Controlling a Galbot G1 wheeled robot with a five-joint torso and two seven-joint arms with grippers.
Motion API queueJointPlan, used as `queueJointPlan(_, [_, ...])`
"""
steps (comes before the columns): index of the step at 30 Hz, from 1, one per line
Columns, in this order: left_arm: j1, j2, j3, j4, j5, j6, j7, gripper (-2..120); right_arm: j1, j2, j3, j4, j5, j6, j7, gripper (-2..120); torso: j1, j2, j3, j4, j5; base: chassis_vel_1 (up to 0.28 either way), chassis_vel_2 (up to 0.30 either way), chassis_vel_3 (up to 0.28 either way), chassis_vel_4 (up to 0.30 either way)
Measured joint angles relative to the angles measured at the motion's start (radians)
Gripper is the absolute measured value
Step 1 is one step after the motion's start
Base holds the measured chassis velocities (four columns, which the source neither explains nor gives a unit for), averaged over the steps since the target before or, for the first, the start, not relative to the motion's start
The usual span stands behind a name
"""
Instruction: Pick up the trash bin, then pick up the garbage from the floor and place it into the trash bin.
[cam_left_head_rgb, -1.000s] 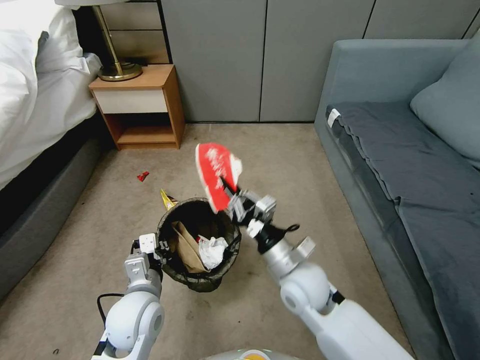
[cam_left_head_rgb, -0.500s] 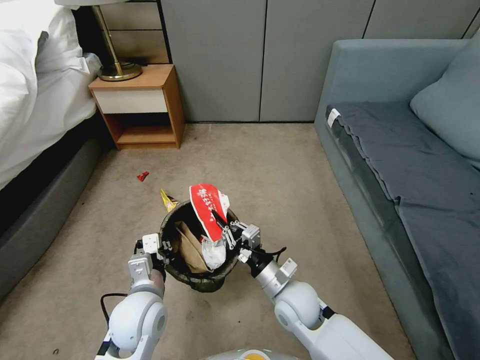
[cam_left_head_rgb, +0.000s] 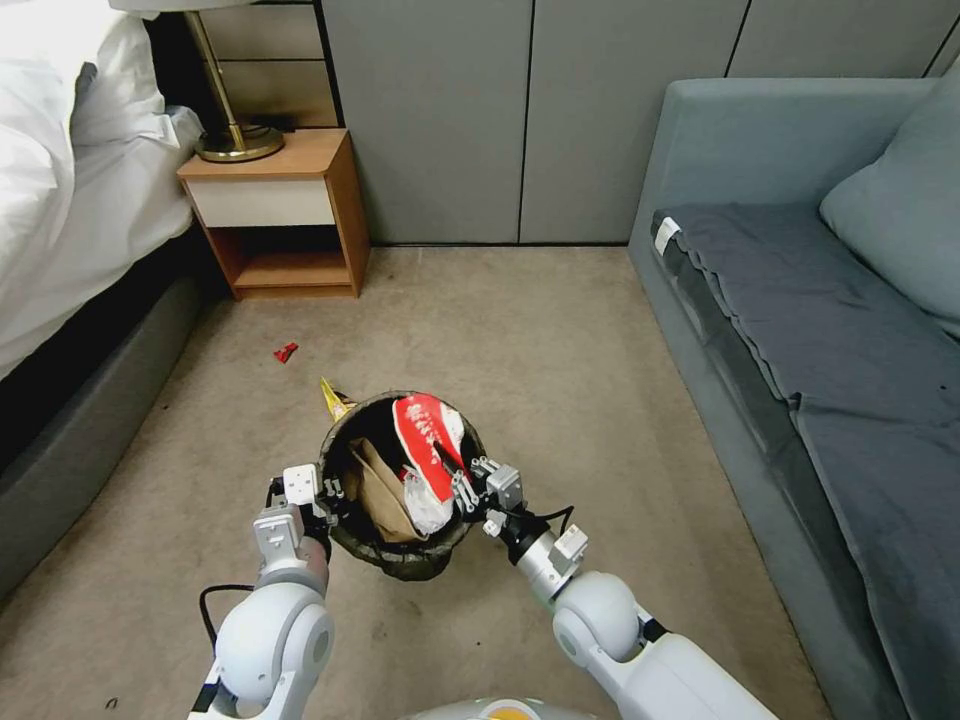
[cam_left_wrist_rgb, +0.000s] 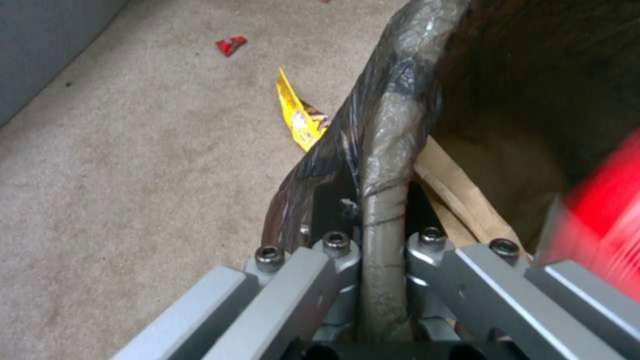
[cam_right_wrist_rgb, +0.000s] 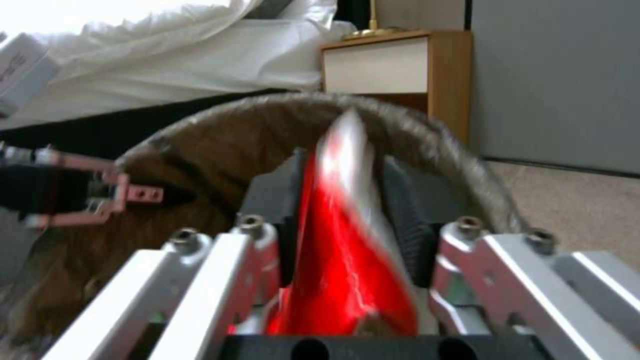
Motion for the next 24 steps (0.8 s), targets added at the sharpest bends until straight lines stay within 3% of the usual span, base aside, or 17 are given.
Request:
queueJointPlan(3, [-0.001, -0.001, 0.001, -0.001, 0.0, 0.0, 0.0, 0, -0.006, -0.003, -0.005, 0.002, -0.008, -0.001, 0.0, 40, 0.0, 0.0, 0.0, 0.0, -0.0001, 0.0, 0.0, 0.0, 0.0])
queueJointPlan(5, [-0.002, -0.002, 0.002, -0.001, 0.0, 0.0, 0.0, 0, -0.013, -0.005, -0.013, 0.003, -0.018, -0.001, 0.0, 52, 0.0, 0.0, 0.0, 0.0, 0.0, 0.0, 0.0, 0.0, 0.0])
queueJointPlan(7, [-0.002, -0.003, 0.002, -0.002, 0.0, 0.0, 0.0, 0, -0.015, -0.005, -0.016, 0.003, -0.024, -0.001, 0.0, 53, 0.0, 0.0, 0.0, 0.0, 0.0, 0.0, 0.0, 0.0, 0.0])
queueJointPlan(8, [-0.002, -0.004, 0.004, -0.002, 0.0, 0.001, 0.0, 0, -0.019, -0.004, -0.02, -0.001, -0.036, 0.0, 0.001, 61, 0.0, 0.0, 0.0, 0.0, 0.0, 0.0, 0.0, 0.0, 0.0])
queueJointPlan(10, [-0.002, -0.005, 0.005, -0.002, 0.001, 0.002, 0.0, 0, -0.021, -0.002, -0.024, -0.004, -0.045, 0.001, 0.003, 65, 0.0, 0.0, 0.0, 0.0, 0.0, 0.0, 0.0, 0.0, 0.0])
queueJointPlan(18, [-0.005, -0.008, 0.011, -0.006, 0.001, 0.007, -0.001, 0, -0.026, -0.003, -0.039, -0.004, -0.074, 0.004, 0.012, 97, 0.0, 0.0, 0.0, 0.0, 0.0, 0.0, 0.0, 0.0, 0.0])
queueJointPlan(24, [-0.003, -0.005, 0.015, -0.006, 0.002, 0.007, -0.001, 0, -0.003, 0.0, -0.031, 0.052, -0.105, 0.01, 0.044, 100, 0.0, 0.0, 0.0, 0.0, -0.0001, 0.0, 0.0, 0.0, 0.0])
